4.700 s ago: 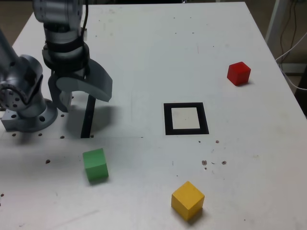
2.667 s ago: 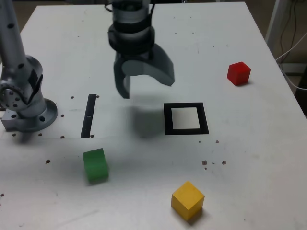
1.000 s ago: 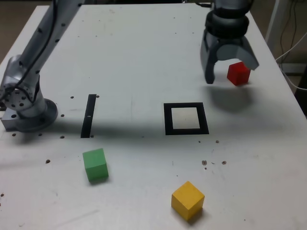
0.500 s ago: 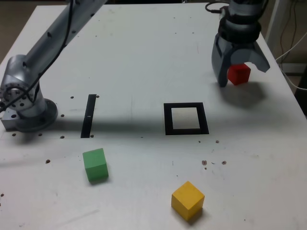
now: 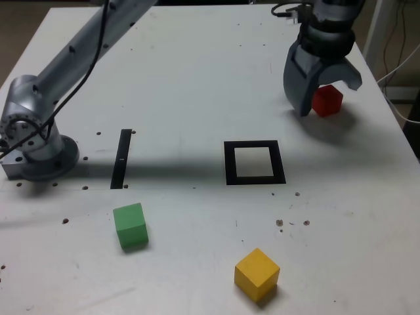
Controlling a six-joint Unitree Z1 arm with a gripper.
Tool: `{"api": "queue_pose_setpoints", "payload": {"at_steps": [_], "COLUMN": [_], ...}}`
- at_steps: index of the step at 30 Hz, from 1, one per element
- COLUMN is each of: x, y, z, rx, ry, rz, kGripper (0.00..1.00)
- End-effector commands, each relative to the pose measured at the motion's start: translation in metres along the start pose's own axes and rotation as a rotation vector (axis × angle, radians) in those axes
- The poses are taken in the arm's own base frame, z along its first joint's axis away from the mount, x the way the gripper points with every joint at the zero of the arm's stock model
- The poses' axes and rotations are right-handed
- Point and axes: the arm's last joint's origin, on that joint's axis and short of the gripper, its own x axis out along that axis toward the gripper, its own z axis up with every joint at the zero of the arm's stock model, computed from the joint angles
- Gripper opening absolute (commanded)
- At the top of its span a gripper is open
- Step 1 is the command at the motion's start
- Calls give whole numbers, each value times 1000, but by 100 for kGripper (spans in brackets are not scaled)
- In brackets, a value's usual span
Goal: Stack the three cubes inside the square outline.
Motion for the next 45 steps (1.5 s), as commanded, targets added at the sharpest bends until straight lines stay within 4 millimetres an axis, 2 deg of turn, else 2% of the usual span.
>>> {"api": "queue_pose_setpoints", "payload": {"at_steps": [1, 8, 14, 17, 23, 26, 45], "x": [5, 18, 24, 24, 22, 20, 15], "y": [2, 7, 11, 11, 11, 11, 10], "z": [4, 13, 17, 17, 18, 19, 17], "rx": [-8, -27, -47, -56, -67, -64, -34], "ry": [3, 30, 52, 57, 48, 38, 26], "rz": [-4, -22, -26, -26, -22, -21, -27], "kGripper": [99, 95, 84, 73, 36, 26, 24]}}
